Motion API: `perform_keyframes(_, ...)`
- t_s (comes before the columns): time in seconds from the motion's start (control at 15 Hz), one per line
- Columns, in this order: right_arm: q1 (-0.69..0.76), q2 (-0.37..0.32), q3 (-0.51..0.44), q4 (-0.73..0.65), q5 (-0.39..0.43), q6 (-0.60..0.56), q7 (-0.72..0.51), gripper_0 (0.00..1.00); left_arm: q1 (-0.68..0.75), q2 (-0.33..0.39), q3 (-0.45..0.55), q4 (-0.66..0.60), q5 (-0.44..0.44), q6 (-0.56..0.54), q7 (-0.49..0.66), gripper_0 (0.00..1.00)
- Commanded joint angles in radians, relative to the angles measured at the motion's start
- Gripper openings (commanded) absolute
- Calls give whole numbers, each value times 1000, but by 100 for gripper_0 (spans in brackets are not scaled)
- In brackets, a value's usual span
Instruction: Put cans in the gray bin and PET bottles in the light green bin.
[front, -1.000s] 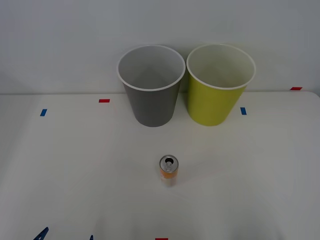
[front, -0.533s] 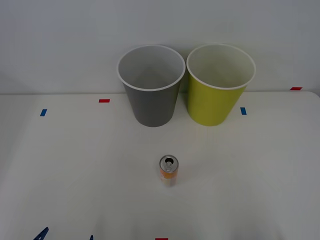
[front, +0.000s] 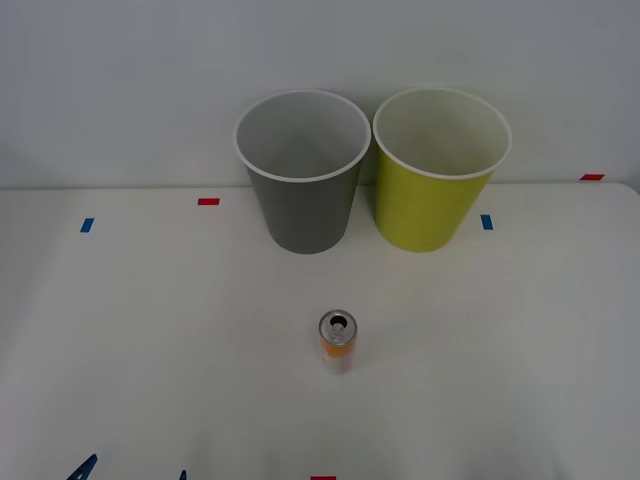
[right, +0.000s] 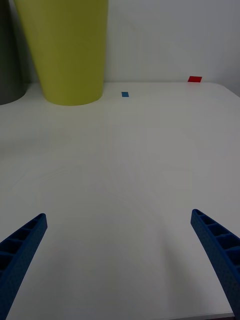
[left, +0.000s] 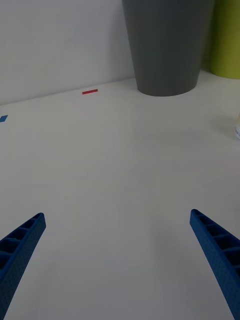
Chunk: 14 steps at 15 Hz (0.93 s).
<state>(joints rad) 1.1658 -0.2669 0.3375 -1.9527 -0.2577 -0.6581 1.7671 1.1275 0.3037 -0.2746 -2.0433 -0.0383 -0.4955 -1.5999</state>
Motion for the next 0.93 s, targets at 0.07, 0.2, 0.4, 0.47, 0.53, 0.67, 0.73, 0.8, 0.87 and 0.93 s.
perform_keyframes(0.07,0,0,0,0,0,0,0,100,0,0,0,0,0,0,0,100)
perform_keyframes(0.2,0,0,0,0,0,0,0,100,-28,5,-2,38,0,18,0,100)
perform_keyframes(0.4,0,0,0,0,0,0,0,100,-46,32,11,52,17,5,5,100)
perform_keyframes(0.47,0,0,0,0,0,0,0,100,-48,32,9,52,25,-15,8,100)
perform_keyframes(0.53,0,0,0,0,0,0,0,100,-51,38,3,52,37,-40,12,100)
perform_keyframes(0.67,0,0,0,0,0,0,0,100,-74,75,-15,52,51,-68,23,100)
perform_keyframes(0.73,0,0,0,0,0,0,0,100,-103,94,-34,55,60,-66,28,100)
perform_keyframes(0.8,0,0,0,0,0,0,0,100,-135,110,-46,64,60,-68,29,100)
perform_keyframes(0.87,0,0,0,0,0,0,0,100,-163,130,-54,77,58,-71,28,100)
perform_keyframes(0.93,0,0,0,0,0,0,0,100,-187,144,-61,84,54,-77,28,100)
